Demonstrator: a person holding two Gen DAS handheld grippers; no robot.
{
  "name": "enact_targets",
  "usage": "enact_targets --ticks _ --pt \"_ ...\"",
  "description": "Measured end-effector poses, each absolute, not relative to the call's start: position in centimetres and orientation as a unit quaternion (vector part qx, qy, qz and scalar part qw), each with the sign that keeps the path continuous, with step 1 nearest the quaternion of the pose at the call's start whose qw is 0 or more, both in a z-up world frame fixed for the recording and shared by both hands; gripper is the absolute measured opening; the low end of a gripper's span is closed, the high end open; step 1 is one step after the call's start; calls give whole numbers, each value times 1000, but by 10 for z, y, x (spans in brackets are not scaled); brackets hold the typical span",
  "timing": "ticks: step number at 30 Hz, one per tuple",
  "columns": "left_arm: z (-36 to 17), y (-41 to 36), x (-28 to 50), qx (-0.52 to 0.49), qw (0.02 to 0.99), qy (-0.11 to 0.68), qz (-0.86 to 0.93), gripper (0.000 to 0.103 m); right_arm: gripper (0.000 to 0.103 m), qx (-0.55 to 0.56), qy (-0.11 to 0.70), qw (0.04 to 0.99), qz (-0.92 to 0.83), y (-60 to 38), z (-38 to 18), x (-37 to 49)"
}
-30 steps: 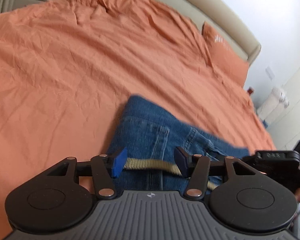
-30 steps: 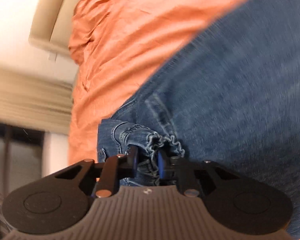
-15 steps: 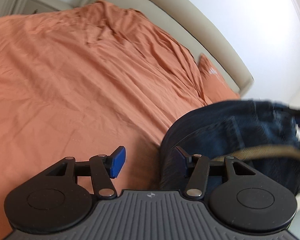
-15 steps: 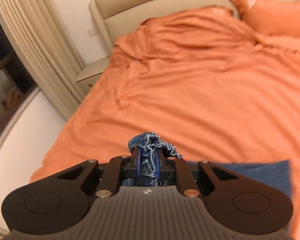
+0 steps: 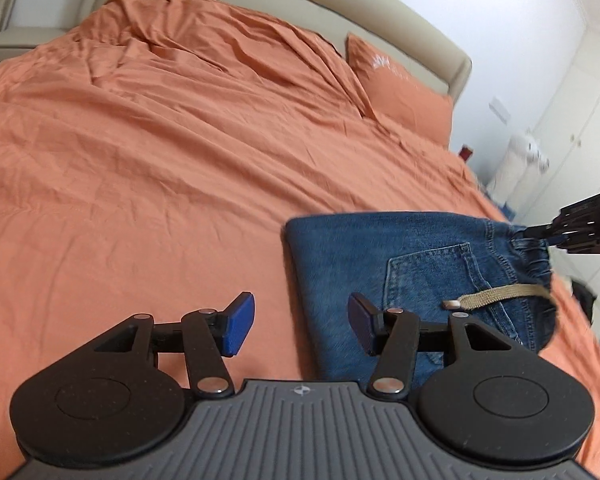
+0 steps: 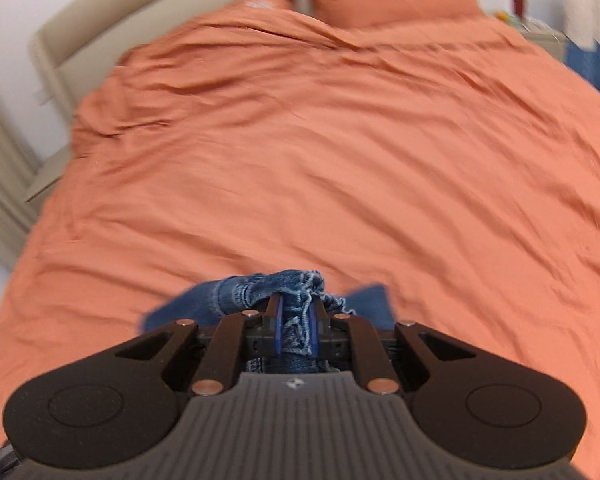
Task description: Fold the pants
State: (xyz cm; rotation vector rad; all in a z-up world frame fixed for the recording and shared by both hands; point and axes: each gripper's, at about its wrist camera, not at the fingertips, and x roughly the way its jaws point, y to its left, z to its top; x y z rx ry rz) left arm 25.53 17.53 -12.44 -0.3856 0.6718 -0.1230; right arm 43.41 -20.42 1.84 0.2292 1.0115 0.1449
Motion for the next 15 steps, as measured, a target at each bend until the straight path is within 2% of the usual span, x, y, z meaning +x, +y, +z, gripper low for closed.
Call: enact_targets --ticks 9,11,12,15 --pt "-145 155 275 -159 914 367 -73 63 7 121 522 843 49 -230 -83 465" --pt "-148 155 277 -161 911 373 -71 63 12 127 518 844 53 -233 -86 466" --pt "-148 155 277 -162 910 376 -71 63 17 128 512 847 56 -235 -82 464" --pt "-145 154 274 -168 908 375 -76 62 21 99 481 869 65 -239 -59 443"
